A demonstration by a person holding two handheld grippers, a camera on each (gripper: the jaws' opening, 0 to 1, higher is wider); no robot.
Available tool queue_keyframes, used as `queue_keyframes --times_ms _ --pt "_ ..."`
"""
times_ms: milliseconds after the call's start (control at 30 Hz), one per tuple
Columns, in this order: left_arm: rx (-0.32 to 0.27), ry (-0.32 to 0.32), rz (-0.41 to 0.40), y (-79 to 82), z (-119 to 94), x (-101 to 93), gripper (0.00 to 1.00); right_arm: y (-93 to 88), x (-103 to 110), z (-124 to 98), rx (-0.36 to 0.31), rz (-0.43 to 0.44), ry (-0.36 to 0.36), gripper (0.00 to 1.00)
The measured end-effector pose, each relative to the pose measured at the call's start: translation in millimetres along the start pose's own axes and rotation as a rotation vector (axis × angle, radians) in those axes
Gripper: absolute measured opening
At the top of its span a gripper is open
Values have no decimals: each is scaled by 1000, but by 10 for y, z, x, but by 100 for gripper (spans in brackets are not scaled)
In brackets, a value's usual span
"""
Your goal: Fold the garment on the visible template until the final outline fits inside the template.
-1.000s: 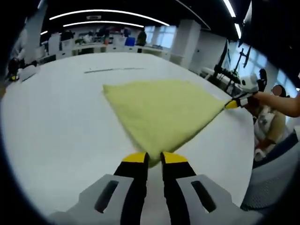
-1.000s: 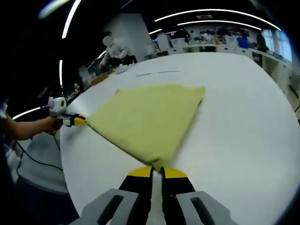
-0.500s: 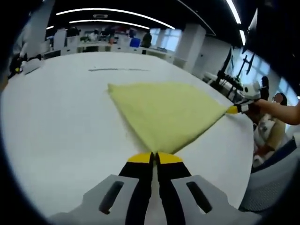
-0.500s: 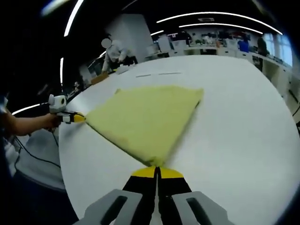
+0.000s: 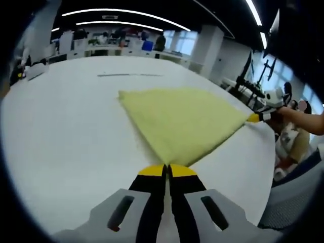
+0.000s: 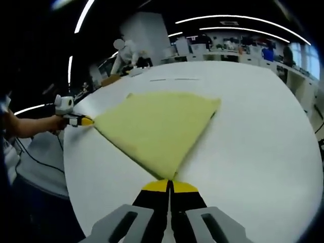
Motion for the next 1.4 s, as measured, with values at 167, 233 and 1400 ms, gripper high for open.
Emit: queue_keyframes --times_ms 167,233,1400 --pt "7 -1 -3 -20 -20 -19 0 -21 -34 -14 7 3 3 0" --pt "14 -2 0 -33 -28 -38 0 -41 -14 -33 14 0 3 0" --pt "56 25 42 -202 -215 -247 3 -208 -39 -149 19 35 -13 0"
Point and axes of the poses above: the point that each gripper's makers call its tool centre point, and the gripper's own axes: z roughly forward along the fingers, x roughly to its left, y roughly out of its top, the point moved 8 cm from there along -z, roughly backward along the fingers, and after that the axes turned 12 degrees about -y, right-handed, at the moved point
